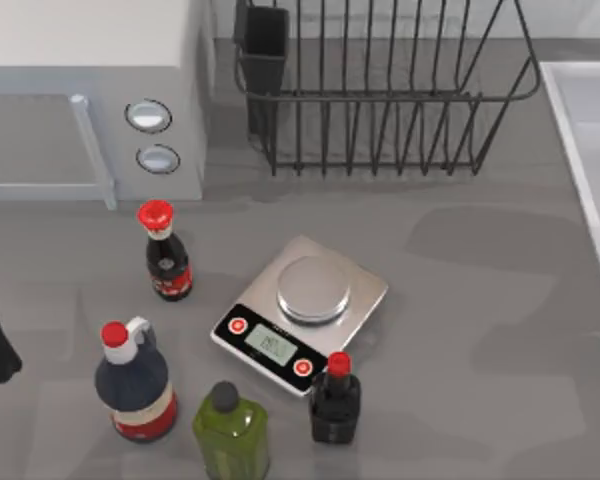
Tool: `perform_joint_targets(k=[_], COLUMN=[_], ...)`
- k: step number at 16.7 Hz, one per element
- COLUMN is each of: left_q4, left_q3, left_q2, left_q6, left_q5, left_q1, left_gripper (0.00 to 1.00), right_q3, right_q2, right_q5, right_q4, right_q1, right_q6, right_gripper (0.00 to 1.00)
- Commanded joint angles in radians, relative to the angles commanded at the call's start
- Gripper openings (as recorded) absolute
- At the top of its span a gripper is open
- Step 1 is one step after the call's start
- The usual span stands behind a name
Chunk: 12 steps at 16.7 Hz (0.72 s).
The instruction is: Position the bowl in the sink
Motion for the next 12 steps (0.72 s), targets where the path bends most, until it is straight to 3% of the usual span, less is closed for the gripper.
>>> perform_joint_targets(k=[6, 12], left_q4=[0.0, 0.0], left_q3=[0.0, 0.0], left_q2=[0.0, 0.0], left_q6=[0.0, 0.0], left_q5=[0.0, 0.0], left_q1=[0.0, 0.0], left_gripper=[1.0, 1.0], right_q3=[-0.007, -0.06], right_q2=[0.118, 0.47], right_q5=[0.0, 0.002], right_q4=[0.113, 0.529], right_q1=[-0.004, -0.01], right_q6=[0.001, -0.003], right_gripper=[0.0, 0.0])
